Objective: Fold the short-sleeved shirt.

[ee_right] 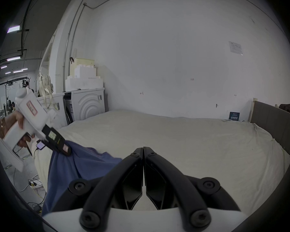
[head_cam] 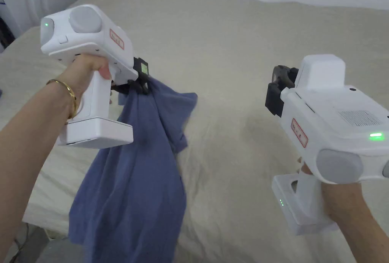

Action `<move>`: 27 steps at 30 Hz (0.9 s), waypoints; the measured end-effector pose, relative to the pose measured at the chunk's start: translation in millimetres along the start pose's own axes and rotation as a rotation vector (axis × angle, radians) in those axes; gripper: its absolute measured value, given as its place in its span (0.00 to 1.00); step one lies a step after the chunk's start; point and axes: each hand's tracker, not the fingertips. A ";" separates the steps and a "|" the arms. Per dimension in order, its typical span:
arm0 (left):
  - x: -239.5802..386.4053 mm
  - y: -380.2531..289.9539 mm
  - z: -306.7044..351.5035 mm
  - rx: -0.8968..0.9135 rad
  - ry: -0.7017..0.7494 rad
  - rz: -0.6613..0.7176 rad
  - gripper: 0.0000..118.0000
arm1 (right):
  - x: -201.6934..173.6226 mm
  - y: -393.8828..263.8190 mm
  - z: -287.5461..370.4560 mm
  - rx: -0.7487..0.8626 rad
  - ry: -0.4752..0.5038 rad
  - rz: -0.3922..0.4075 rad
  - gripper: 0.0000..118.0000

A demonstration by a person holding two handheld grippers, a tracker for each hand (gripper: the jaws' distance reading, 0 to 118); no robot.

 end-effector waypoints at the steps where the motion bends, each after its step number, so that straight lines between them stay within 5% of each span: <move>1: 6.0 3.6 10.8 0.014 -0.016 -0.013 0.00 | 1.2 1.6 3.3 0.006 -0.002 -0.004 0.00; 15: 134.3 52.4 130.7 0.238 -0.139 -0.190 0.00 | 47.4 24.2 64.5 0.110 -0.129 -0.028 0.00; 27: 281.3 102.5 114.2 0.267 -0.219 -0.326 0.00 | 122.4 16.8 124.4 0.125 -0.360 -0.072 0.00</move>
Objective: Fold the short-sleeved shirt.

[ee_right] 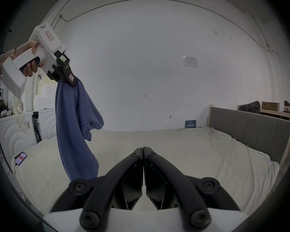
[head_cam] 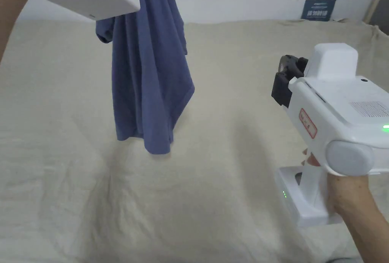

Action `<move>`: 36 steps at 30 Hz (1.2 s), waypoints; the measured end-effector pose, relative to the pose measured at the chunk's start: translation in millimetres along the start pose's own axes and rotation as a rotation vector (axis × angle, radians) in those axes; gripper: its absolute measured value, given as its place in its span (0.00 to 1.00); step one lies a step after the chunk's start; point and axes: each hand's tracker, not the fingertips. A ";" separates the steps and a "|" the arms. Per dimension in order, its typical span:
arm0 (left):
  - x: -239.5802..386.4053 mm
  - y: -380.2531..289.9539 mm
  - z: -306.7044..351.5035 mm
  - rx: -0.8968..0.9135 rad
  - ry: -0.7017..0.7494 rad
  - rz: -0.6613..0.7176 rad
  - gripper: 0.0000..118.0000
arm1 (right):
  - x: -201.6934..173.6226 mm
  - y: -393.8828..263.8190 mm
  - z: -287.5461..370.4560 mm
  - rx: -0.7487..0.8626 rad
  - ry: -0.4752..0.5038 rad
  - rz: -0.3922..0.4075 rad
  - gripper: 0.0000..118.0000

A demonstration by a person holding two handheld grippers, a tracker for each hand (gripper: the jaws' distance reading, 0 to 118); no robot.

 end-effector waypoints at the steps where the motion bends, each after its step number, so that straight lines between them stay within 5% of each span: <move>1: 12.1 -3.0 -7.1 -0.004 -0.007 -0.010 0.00 | 8.3 -0.3 2.2 -0.001 -0.019 -0.005 0.00; 13: 67.9 -106.4 -160.4 -0.290 -0.011 -0.121 0.00 | 65.7 -19.8 15.2 -0.049 -0.153 -0.026 0.00; 29: 45.0 -280.3 -278.9 -0.594 0.118 -0.182 0.00 | 62.6 -50.5 -17.0 -0.145 -0.148 -0.039 0.00; 33: 44.2 -291.0 -278.0 -0.562 0.120 -0.153 0.26 | 62.8 -52.9 -17.6 -0.156 -0.143 -0.033 0.00; 36: 50.0 -276.1 -267.8 -0.526 0.104 -0.177 0.54 | 64.5 -52.4 -17.7 -0.157 -0.143 -0.031 0.00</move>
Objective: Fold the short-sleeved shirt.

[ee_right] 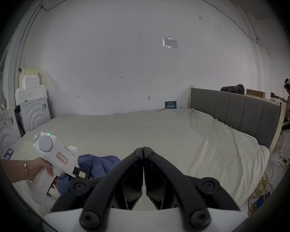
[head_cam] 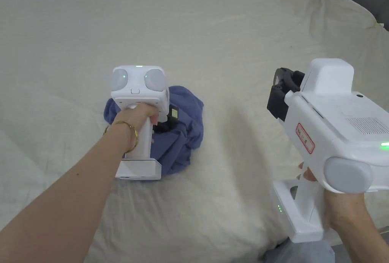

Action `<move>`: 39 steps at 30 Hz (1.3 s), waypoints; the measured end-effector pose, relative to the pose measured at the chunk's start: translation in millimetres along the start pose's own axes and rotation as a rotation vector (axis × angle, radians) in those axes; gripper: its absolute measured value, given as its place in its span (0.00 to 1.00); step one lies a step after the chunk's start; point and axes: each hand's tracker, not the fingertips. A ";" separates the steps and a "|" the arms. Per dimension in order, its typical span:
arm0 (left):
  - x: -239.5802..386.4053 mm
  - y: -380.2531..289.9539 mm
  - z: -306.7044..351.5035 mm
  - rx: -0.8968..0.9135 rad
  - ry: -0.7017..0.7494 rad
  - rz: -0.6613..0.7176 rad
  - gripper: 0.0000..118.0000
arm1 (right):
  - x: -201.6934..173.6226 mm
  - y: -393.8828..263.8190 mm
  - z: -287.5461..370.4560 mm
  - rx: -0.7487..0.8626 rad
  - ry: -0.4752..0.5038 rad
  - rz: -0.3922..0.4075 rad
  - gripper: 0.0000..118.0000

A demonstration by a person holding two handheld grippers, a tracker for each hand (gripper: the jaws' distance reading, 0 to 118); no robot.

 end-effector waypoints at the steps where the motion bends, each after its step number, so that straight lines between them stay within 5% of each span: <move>1: -0.2 3.5 8.1 0.035 -0.004 -0.018 0.70 | 0.2 0.6 0.2 0.003 -0.001 -0.001 0.00; 4: -1.2 13.6 42.1 0.167 -0.047 -0.019 0.98 | 0.2 4.1 2.2 0.013 0.000 -0.006 0.00; 18: -61.4 -5.3 202.5 0.809 0.076 0.021 0.98 | -21.4 31.6 -0.9 0.073 0.061 0.002 0.00; 27: -108.1 -76.1 217.2 0.966 0.177 0.097 0.97 | -47.6 40.1 -3.2 0.098 0.116 0.024 0.00; 30: -113.1 -98.6 209.7 0.987 0.204 0.098 0.83 | -54.3 39.1 -1.8 0.102 0.128 0.023 0.00; 34: -116.1 -122.2 198.7 1.016 0.222 0.114 0.28 | -59.8 35.0 1.3 0.101 0.136 0.025 0.00; 39: -113.9 -139.7 186.9 1.026 0.217 0.102 0.00 | -65.2 29.6 5.7 0.095 0.141 0.027 0.00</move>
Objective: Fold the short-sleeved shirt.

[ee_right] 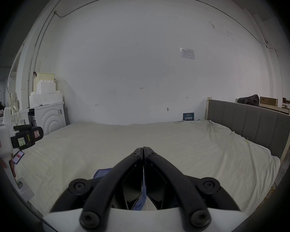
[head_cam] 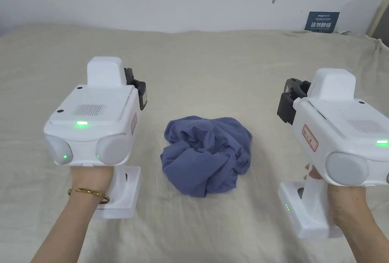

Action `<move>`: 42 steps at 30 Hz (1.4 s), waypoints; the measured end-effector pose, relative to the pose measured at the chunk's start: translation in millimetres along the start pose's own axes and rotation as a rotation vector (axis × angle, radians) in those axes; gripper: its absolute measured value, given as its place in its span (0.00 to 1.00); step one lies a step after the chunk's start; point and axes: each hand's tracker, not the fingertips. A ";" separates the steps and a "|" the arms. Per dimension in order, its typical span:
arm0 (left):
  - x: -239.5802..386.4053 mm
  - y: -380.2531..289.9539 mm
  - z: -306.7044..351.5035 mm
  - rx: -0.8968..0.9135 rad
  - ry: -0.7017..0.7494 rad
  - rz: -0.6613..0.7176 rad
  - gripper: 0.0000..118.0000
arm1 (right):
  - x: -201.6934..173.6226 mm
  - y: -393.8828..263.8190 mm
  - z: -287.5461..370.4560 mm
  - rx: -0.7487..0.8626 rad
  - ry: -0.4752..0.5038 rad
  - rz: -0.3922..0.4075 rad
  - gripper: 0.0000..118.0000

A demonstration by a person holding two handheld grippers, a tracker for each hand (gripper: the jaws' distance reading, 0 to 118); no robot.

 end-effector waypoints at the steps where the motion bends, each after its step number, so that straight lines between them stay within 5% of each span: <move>1: 2.0 -3.1 2.4 0.014 0.018 -0.011 0.00 | 0.0 -1.8 -0.1 -0.001 0.003 -0.003 0.00; 42: -1.9 -41.2 14.0 -0.068 -0.013 0.055 0.00 | 1.0 -28.3 8.3 -0.037 0.012 -0.017 0.00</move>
